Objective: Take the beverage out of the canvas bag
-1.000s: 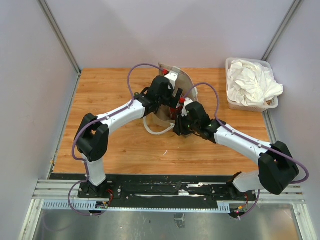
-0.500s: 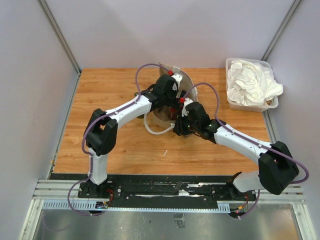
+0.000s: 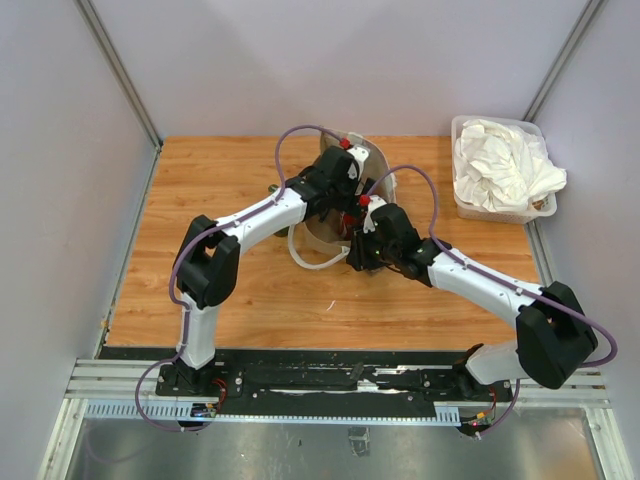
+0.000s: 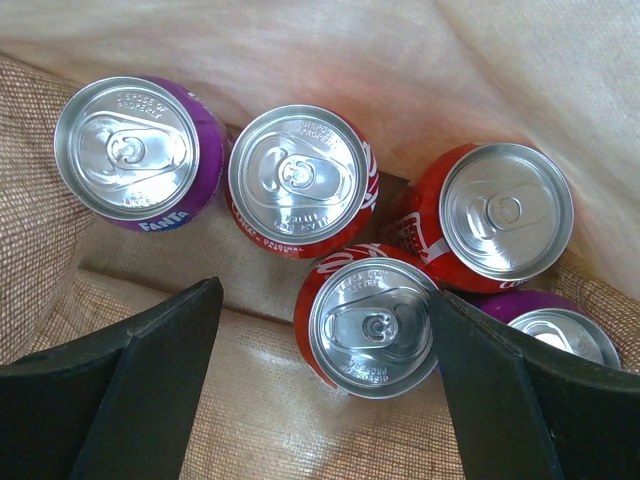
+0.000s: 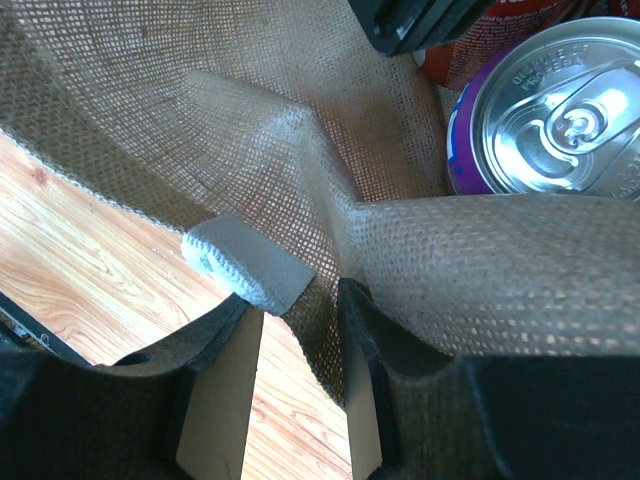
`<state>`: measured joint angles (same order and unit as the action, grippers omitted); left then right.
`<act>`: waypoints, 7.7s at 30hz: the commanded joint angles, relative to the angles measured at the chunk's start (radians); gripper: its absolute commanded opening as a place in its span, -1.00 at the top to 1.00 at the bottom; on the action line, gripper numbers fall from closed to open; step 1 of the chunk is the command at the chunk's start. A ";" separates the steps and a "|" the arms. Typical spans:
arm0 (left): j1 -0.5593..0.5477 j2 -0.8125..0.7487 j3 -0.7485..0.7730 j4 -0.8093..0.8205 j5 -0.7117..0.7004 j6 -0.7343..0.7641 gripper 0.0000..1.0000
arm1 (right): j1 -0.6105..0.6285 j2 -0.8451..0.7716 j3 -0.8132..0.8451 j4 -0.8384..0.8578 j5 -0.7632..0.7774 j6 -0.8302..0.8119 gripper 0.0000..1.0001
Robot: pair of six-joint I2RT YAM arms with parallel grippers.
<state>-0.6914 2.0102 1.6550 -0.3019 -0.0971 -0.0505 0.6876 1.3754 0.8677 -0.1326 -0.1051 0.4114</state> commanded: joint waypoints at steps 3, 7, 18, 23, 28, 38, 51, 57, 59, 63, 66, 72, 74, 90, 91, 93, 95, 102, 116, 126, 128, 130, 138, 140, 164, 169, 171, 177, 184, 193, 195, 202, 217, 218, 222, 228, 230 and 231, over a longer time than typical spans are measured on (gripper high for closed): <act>-0.011 0.012 0.009 -0.082 -0.001 0.021 -0.74 | 0.015 0.040 -0.035 -0.182 0.010 -0.008 0.26; -0.011 0.009 0.091 -0.165 -0.032 0.025 -0.74 | 0.015 0.033 -0.036 -0.182 0.013 -0.007 0.26; -0.011 0.084 0.372 -0.476 0.002 0.074 -0.74 | 0.014 0.036 -0.034 -0.181 0.007 -0.003 0.26; -0.011 0.098 0.359 -0.521 -0.012 0.103 -0.71 | 0.014 0.033 -0.035 -0.186 0.009 -0.003 0.25; -0.011 0.088 0.311 -0.503 -0.003 0.106 -0.71 | 0.014 0.039 -0.030 -0.187 0.005 -0.003 0.25; -0.011 0.097 0.268 -0.468 -0.001 0.118 -0.72 | 0.015 0.056 -0.018 -0.189 0.000 -0.003 0.25; -0.011 0.107 0.146 -0.299 0.090 0.092 -0.61 | 0.015 0.060 -0.024 -0.181 -0.001 -0.001 0.25; -0.011 0.108 0.155 -0.272 0.063 0.085 -0.68 | 0.015 0.060 -0.030 -0.174 -0.001 -0.001 0.25; -0.011 0.107 0.169 -0.270 0.046 0.092 -0.70 | 0.014 0.060 -0.031 -0.171 -0.005 -0.001 0.25; -0.011 0.115 0.193 -0.269 0.039 0.110 -0.70 | 0.014 0.065 -0.033 -0.165 -0.006 0.002 0.25; -0.011 0.129 0.202 -0.272 0.044 0.115 -0.69 | 0.014 0.065 -0.030 -0.162 -0.008 0.004 0.25; -0.011 0.154 0.196 -0.254 0.049 0.114 -0.67 | 0.014 0.070 -0.026 -0.164 -0.009 0.001 0.25; -0.011 0.163 0.192 -0.251 0.047 0.115 -0.64 | 0.014 0.071 -0.025 -0.165 -0.008 0.001 0.25; -0.011 0.196 0.190 -0.268 -0.002 0.130 0.98 | 0.014 0.070 -0.030 -0.155 -0.018 0.004 0.25; -0.011 0.195 0.192 -0.273 -0.003 0.130 0.99 | 0.015 0.068 -0.031 -0.153 -0.018 0.006 0.25; -0.011 0.187 0.193 -0.282 -0.004 0.129 0.99 | 0.014 0.066 -0.034 -0.151 -0.020 0.007 0.26; -0.011 0.167 0.191 -0.282 -0.008 0.133 0.99 | 0.015 0.063 -0.033 -0.150 -0.020 0.007 0.25; -0.011 0.086 0.259 -0.312 -0.036 0.144 0.99 | 0.015 0.059 -0.032 -0.149 -0.017 0.007 0.25; -0.011 -0.022 0.349 -0.399 -0.010 0.112 0.99 | 0.014 0.057 -0.024 -0.150 -0.013 0.006 0.25; -0.011 -0.225 0.394 -0.410 -0.015 0.104 0.99 | 0.014 0.059 -0.024 -0.143 -0.014 0.007 0.25; -0.011 -0.238 0.441 -0.457 -0.033 0.110 0.99 | 0.014 0.058 -0.024 -0.144 -0.014 0.004 0.25; -0.011 -0.241 0.512 -0.518 -0.055 0.112 0.99 | 0.014 0.059 -0.024 -0.140 -0.013 0.005 0.25; 0.034 -0.320 0.550 -0.633 -0.150 0.104 0.99 | 0.015 0.059 -0.030 -0.129 -0.021 0.008 0.25; 0.095 -0.366 0.509 -0.622 -0.148 0.090 0.99 | 0.014 0.056 -0.031 -0.132 -0.022 0.005 0.25; 0.577 -0.609 -0.274 -0.251 0.196 -0.016 0.99 | 0.015 0.068 -0.031 -0.124 -0.034 0.007 0.25; 0.596 -0.586 -0.376 -0.132 0.198 -0.073 0.99 | 0.014 0.065 -0.034 -0.123 -0.035 0.007 0.25; 0.598 -0.575 -0.408 -0.096 0.153 -0.084 0.99 | 0.014 0.065 -0.036 -0.121 -0.036 0.009 0.24; 0.601 -0.519 -0.451 -0.046 0.086 -0.084 0.99 | 0.014 0.068 -0.033 -0.125 -0.036 0.005 0.24; 0.604 -0.425 -0.456 -0.029 0.085 -0.074 0.99 | 0.015 0.070 -0.029 -0.131 -0.035 0.004 0.24; 0.604 -0.389 -0.531 0.032 0.075 -0.086 0.94 | 0.015 0.076 -0.023 -0.134 -0.037 0.007 0.24; 0.604 -0.385 -0.544 0.035 0.078 -0.087 0.88 | 0.015 0.078 -0.021 -0.133 -0.039 0.007 0.24; 0.604 -0.376 -0.565 0.046 0.097 -0.086 0.19 | 0.014 0.077 -0.025 -0.130 -0.040 0.009 0.24; 0.602 -0.523 -0.435 -0.044 0.149 -0.088 -0.99 | 0.016 0.076 -0.021 -0.123 -0.045 0.012 0.24; 0.599 -0.545 -0.420 -0.051 0.162 -0.093 -0.99 | 0.016 0.076 -0.020 -0.123 -0.045 0.011 0.24; 0.553 -0.627 -0.338 -0.068 0.164 -0.094 -0.93 | 0.016 0.077 -0.016 -0.125 -0.044 0.010 0.24; 0.326 -0.639 -0.128 -0.109 0.162 -0.076 -0.84 | 0.016 0.074 -0.019 -0.118 -0.038 0.016 0.24; 0.258 -0.610 -0.076 -0.105 0.206 -0.093 -0.83 | 0.016 0.068 -0.023 -0.117 -0.037 0.021 0.24; 0.234 -0.590 -0.056 -0.101 0.231 -0.106 -0.82 | 0.018 0.065 -0.025 -0.116 -0.038 0.023 0.24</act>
<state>-0.3649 1.3827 1.5208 -0.3897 0.0563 -0.1390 0.6876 1.4132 0.8780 -0.1154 -0.1314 0.4126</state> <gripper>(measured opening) 0.918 0.376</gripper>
